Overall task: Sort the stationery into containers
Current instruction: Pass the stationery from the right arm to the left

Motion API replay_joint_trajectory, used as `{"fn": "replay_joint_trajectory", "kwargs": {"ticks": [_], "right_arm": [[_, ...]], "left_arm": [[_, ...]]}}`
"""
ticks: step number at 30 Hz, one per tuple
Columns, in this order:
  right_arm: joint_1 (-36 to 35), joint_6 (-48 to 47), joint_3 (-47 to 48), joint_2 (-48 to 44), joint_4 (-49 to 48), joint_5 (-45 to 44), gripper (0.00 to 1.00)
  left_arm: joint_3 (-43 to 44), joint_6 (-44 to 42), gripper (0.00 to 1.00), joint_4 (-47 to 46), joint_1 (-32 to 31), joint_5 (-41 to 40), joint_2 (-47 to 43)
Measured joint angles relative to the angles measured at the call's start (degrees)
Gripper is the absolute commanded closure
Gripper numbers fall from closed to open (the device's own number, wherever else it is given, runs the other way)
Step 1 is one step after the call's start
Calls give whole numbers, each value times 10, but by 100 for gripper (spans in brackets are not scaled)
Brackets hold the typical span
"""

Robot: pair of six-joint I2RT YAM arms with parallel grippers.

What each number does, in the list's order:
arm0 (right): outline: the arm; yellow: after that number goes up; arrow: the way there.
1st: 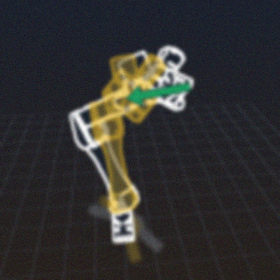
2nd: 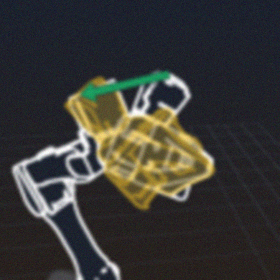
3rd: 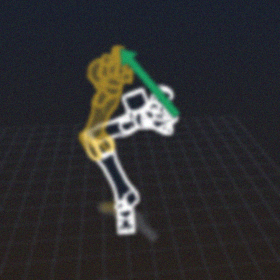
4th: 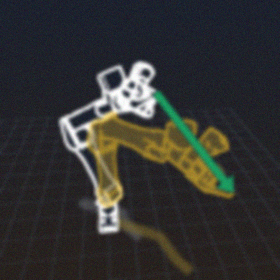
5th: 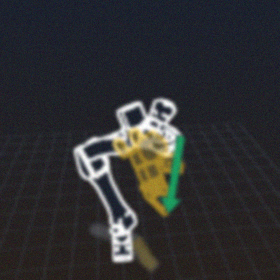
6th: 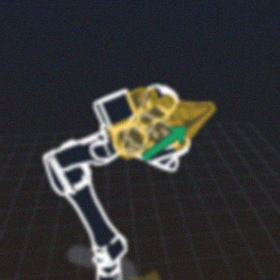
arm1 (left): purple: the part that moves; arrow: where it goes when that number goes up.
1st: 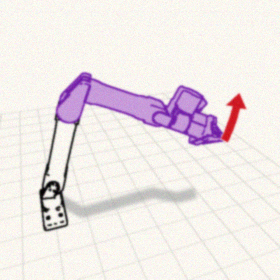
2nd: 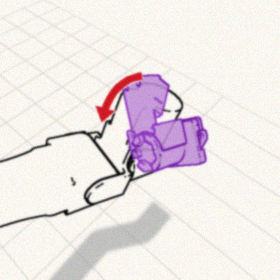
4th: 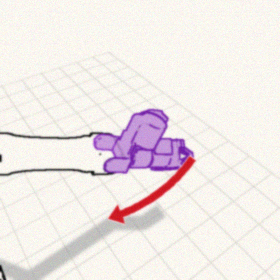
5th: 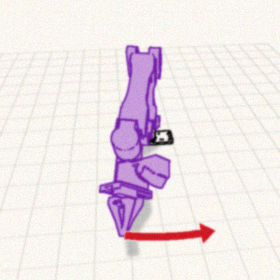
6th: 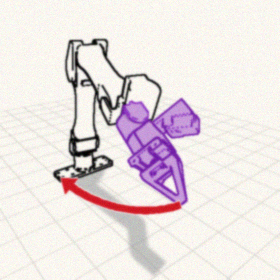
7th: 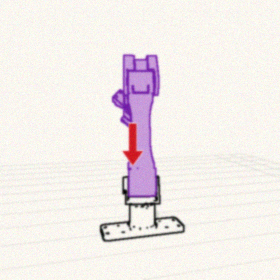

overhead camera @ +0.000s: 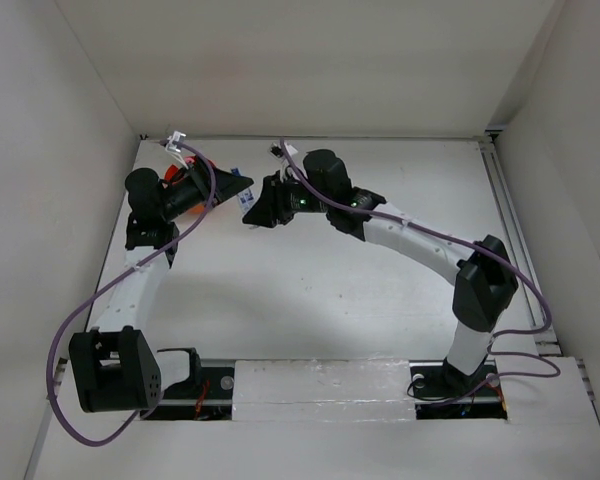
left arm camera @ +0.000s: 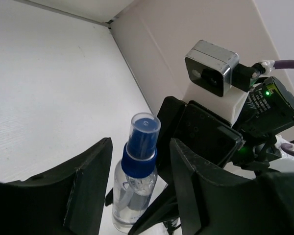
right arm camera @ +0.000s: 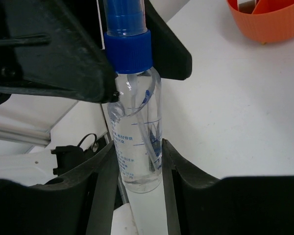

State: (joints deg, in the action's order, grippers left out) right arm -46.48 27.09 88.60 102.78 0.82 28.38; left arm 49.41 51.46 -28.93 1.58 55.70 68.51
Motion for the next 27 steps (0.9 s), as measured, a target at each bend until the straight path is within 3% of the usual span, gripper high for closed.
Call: {"fn": "replay_joint_trajectory", "kwargs": {"ticks": [5, 6, 10, 13, 17, 18, 20, 21, 22, 27], "right_arm": [[-8, 0, 1, 0, 0, 9, 100], [-8, 0, 1, 0, 0, 10, 100], [-7, 9, 2, 0, 2, 13, 100], [-7, 9, 2, 1, 2, 16, 99], [-7, 8, 2, 1, 2, 17, 73], [-7, 8, 2, 1, 2, 17, 53], [-7, 4, 2, 1, 0, 19, 39], [-8, 0, 2, 1, 0, 20, 26], [-8, -3, 2, 1, 0, 22, 0], [-8, -18, -6, -1, -6, 22, 0]], "left_arm": [[0, -2, 68, -1, 0, 0, 0], [0, -3, 78, -1, 0, 0, 0], [0, -19, 100, -4, 4, -3, 0], [0, -23, 100, -5, 4, -3, 0], [0, -23, 100, -5, 4, -3, 0], [0, -23, 100, -5, 4, -3, 0], [0, -21, 100, -4, 4, -3, 0], [0, -21, 100, -4, 3, -3, 0], [0, -21, 100, -2, 3, -4, 0], [20, -57, 100, 59, 2, -30, 0]]}}
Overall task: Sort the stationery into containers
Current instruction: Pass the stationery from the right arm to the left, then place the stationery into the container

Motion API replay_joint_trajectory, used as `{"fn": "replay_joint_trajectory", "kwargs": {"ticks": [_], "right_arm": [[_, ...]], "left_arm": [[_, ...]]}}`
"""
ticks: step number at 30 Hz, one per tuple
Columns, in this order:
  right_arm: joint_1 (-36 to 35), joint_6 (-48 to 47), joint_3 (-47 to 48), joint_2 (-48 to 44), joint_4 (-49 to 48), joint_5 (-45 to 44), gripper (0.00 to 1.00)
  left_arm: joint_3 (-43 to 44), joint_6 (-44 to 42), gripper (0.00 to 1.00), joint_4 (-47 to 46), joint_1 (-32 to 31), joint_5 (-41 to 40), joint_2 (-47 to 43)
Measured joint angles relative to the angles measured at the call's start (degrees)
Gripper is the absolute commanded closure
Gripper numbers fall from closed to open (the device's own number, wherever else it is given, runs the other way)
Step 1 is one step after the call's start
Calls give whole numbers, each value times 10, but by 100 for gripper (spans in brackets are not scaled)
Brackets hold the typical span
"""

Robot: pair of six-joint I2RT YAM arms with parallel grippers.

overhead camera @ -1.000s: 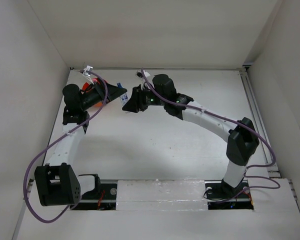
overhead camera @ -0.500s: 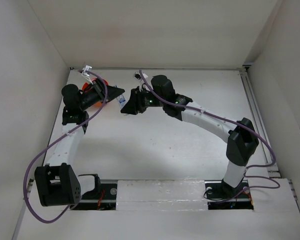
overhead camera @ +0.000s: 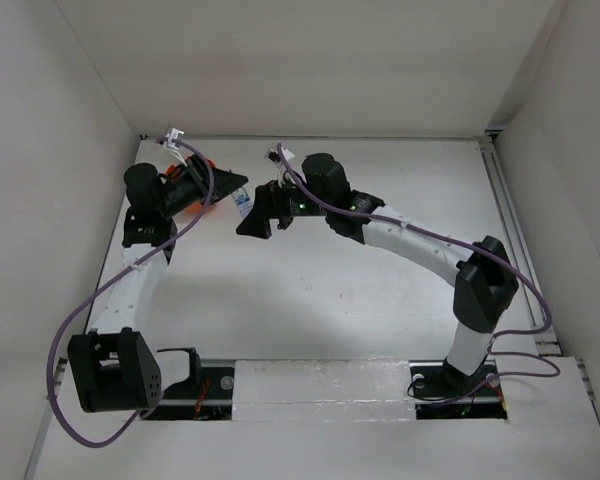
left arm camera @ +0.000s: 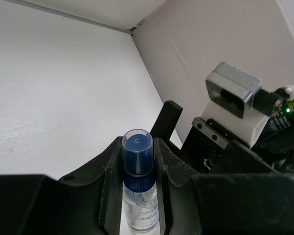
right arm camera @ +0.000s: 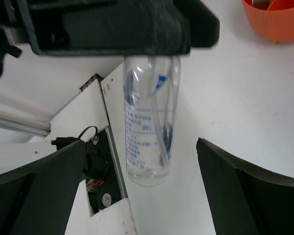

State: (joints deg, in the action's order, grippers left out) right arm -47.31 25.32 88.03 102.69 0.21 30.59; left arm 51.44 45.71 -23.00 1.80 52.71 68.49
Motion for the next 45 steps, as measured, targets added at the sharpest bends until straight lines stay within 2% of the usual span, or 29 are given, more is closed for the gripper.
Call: {"fn": "replay_joint_trajectory", "kwargs": {"ticks": [9, 14, 20, 31, 45], "right_arm": [[16, -22, -95, -33, -7, -20, 0], [34, -42, -173, -79, -4, -39, 0], [36, -58, -241, -133, -8, -47, 0], [3, -75, -322, -183, -10, -52, 0], [-15, -91, -335, -183, -19, -51, 0]], "left_arm": [[87, -74, 100, 102, -1, -102, 25], [190, -144, 100, 138, -2, -181, 113], [263, -253, 100, 139, -2, -255, 217], [269, -367, 100, 111, -2, -351, 285], [271, -438, 100, 47, -2, -388, 315]]}}
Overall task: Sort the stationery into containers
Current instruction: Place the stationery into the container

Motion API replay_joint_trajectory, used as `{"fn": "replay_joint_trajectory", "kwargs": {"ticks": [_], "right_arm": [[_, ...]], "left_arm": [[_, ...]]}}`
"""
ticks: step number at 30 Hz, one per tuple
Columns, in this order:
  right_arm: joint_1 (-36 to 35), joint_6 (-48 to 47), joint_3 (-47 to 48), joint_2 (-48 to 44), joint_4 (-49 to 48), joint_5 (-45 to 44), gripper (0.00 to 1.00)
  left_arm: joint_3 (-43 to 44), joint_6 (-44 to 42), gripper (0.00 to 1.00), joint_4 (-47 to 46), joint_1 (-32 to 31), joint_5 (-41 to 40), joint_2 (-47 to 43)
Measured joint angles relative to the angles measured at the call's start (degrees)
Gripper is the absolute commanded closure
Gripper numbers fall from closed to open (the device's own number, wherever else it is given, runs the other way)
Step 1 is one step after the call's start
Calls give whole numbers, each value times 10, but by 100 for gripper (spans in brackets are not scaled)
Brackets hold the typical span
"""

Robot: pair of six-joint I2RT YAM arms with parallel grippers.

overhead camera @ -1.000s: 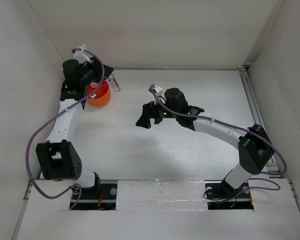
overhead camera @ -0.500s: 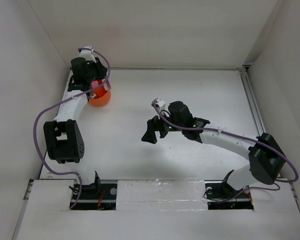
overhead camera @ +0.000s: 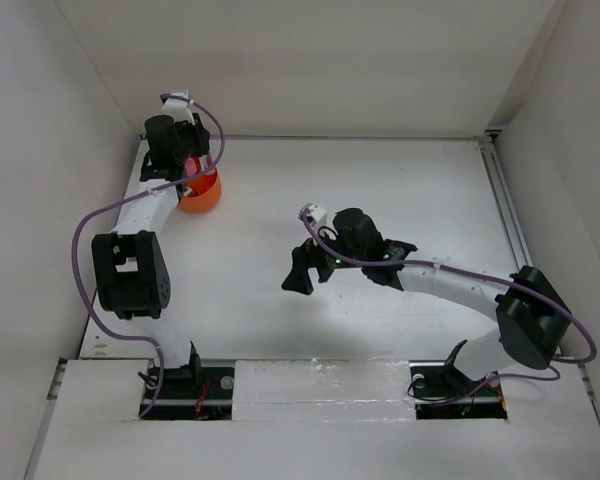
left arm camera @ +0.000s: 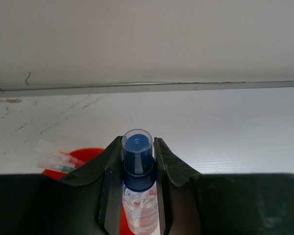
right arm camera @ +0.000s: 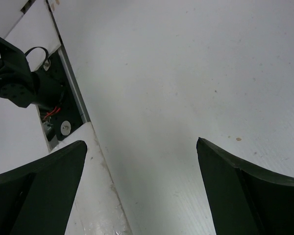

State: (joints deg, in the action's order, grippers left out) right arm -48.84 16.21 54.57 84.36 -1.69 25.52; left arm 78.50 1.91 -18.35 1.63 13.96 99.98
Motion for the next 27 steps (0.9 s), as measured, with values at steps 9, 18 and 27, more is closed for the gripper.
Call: {"fn": "replay_joint_trajectory", "kwargs": {"ticks": [9, 18, 27], "right_arm": [[0, 0, -2, 0, -1, 0, 0], [-6, 0, -4, 0, -1, 2, 0], [-7, 0, -17, -3, -2, 3, 0]], "left_arm": [[0, -18, 100, -7, 0, -4, 30], [-2, -26, 100, -17, 0, -12, 35], [-9, -36, 100, -26, 0, -20, 52]]}}
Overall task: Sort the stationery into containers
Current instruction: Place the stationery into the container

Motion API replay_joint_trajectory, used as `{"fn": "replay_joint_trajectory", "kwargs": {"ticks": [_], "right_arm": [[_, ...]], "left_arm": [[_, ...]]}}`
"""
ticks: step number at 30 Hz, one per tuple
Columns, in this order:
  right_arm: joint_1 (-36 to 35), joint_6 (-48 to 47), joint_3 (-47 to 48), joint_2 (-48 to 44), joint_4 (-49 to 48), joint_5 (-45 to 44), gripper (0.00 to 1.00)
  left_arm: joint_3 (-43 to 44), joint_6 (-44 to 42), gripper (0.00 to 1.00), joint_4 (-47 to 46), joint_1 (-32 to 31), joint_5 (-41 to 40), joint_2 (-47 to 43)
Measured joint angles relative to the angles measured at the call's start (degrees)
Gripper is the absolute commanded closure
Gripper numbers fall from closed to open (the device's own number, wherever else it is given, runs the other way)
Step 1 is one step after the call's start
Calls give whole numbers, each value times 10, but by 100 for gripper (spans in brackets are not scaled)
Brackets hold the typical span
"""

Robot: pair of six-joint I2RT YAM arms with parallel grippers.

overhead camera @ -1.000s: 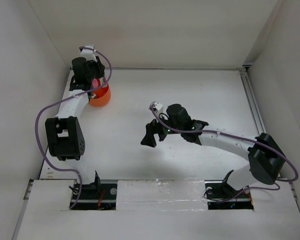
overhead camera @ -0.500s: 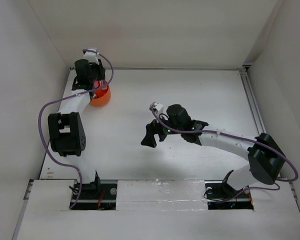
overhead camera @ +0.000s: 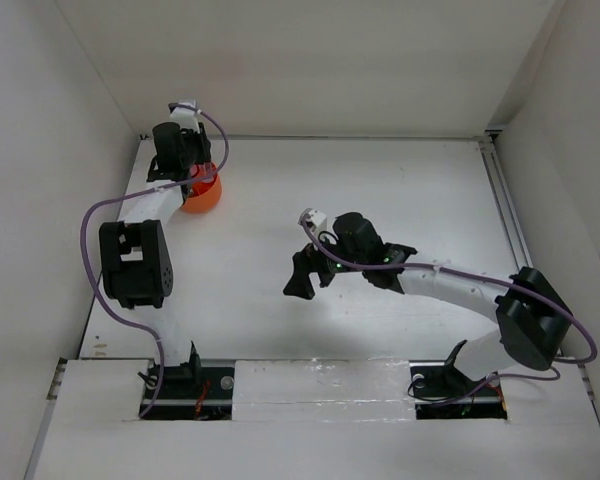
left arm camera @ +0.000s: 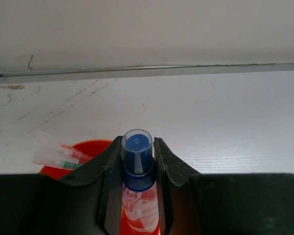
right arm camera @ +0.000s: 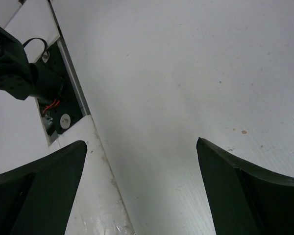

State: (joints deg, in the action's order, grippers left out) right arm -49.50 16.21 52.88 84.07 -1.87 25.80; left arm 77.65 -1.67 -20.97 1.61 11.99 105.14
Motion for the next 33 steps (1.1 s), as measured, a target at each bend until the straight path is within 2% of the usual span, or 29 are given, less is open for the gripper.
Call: {"fn": "replay_joint_trajectory", "kwargs": {"ticks": [21, 30, 33], "right_arm": [[0, 0, -5, -38, -1, -14, 0], [0, 0, -9, -38, -2, -21, 0], [0, 0, -13, -38, -1, -23, 0]], "left_arm": [[-25, -5, 100, -12, 0, -9, 9], [-27, -2, 75, -15, 0, -15, 9], [-27, -2, 74, -15, 0, -16, 9]]}}
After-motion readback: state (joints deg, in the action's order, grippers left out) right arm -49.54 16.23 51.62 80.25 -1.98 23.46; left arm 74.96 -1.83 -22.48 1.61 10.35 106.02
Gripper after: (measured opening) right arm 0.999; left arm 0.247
